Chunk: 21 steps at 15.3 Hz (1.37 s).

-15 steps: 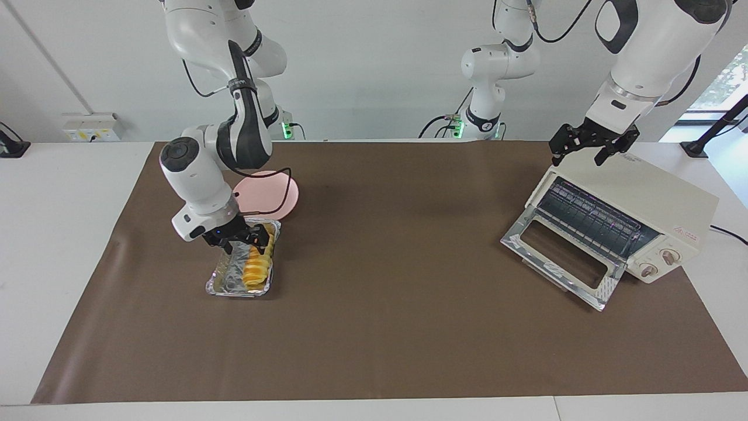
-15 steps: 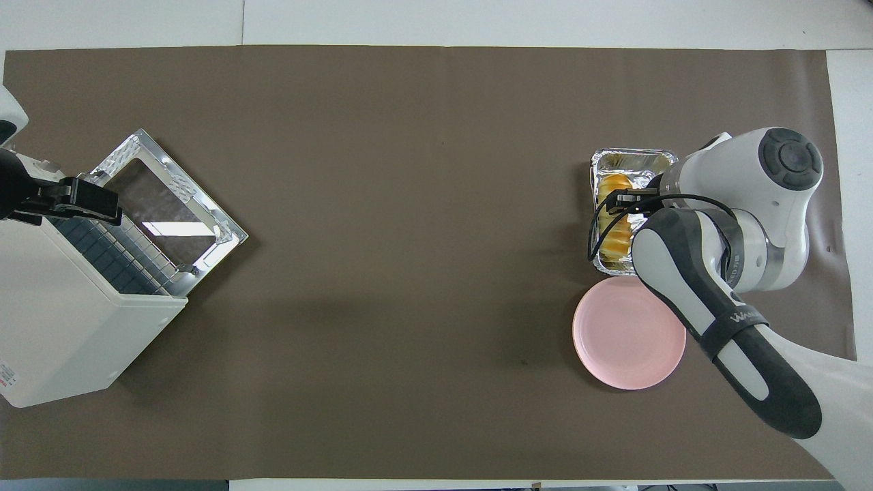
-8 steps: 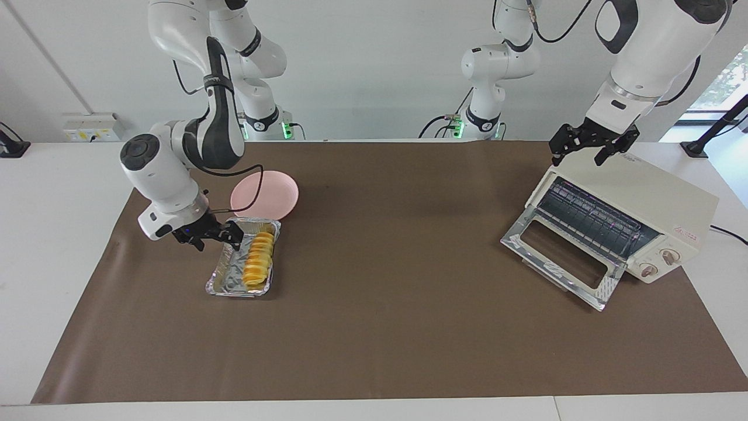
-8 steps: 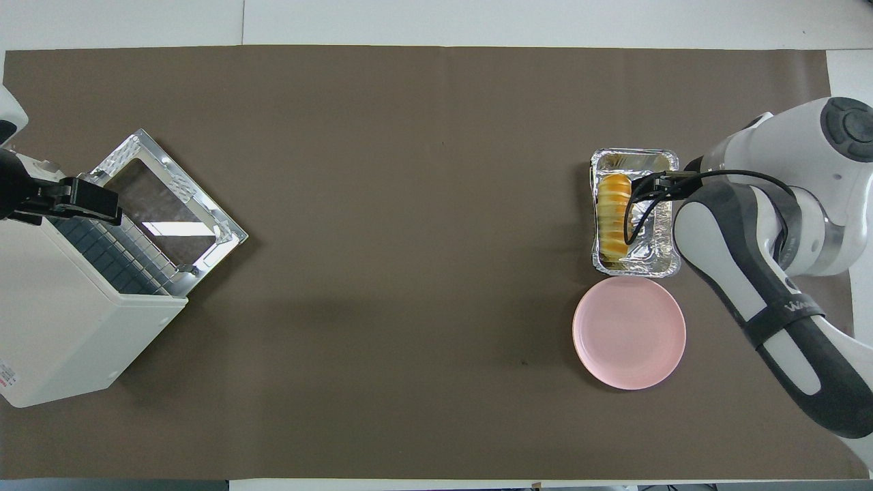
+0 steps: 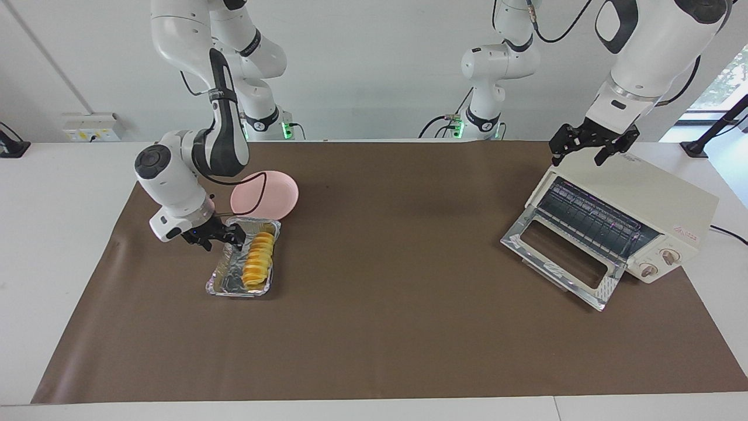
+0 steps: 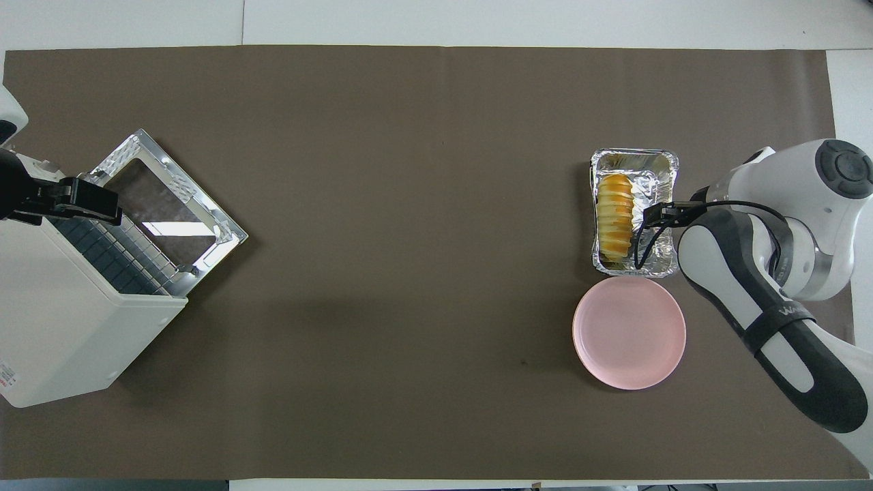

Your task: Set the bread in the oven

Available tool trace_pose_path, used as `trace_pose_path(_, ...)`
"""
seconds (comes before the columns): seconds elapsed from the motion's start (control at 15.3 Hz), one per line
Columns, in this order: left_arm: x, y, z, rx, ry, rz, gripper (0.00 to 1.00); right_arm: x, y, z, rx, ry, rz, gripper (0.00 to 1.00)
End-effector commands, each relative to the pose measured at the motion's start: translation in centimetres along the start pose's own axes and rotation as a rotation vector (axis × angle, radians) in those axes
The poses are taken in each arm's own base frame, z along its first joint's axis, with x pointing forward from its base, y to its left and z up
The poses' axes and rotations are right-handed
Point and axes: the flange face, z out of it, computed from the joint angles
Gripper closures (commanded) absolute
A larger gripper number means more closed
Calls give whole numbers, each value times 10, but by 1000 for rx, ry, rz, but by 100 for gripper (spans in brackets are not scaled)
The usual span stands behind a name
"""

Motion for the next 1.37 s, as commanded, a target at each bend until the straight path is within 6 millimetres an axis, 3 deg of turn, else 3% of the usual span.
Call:
trace_pose_path(0.0, -5, -2, -3, -7, 12, 8, 0, -7, 3, -2, 2, 18, -27, 73)
trace_pose_path(0.07, -5, -2, -3, -7, 11, 8, 0, -7, 1, -1, 1, 22, -32, 83)
trace_pose_path(0.13, -5, -2, -3, -7, 11, 8, 0, -5, -1, -2, 1, 40, -33, 100)
trace_pose_path(0.33, -5, -3, -3, -7, 11, 7, 0, 1, -16, -5, 0, 72, -57, 100)
trace_pose_path(0.52, -5, -2, -3, -7, 11, 8, 0, 19, -37, -35, 7, 105, -82, 100)
trace_pose_path(0.72, -5, -2, -3, -7, 11, 8, 0, 44, -85, -81, 34, 113, -54, 100)
trace_pose_path(0.85, -5, -2, -3, -7, 11, 8, 0, 56, -133, -97, 55, 136, 8, 100)
trace_pose_path(0.98, -5, -2, -3, -7, 11, 8, 0, 61, -173, -87, 68, 132, 41, 100)
trace_pose_path(1.11, -5, -2, -3, -7, 11, 8, 0, 78, -209, -75, 83, 135, 51, 100)
trace_pose_path(1.24, -5, -2, -3, -7, 11, 8, 0, 78, -259, -40, 83, 113, 46, 100)
trace_pose_path(1.31, -5, -2, -3, -7, 11, 8, 0, 83, -273, -28, 88, 111, 81, 100)
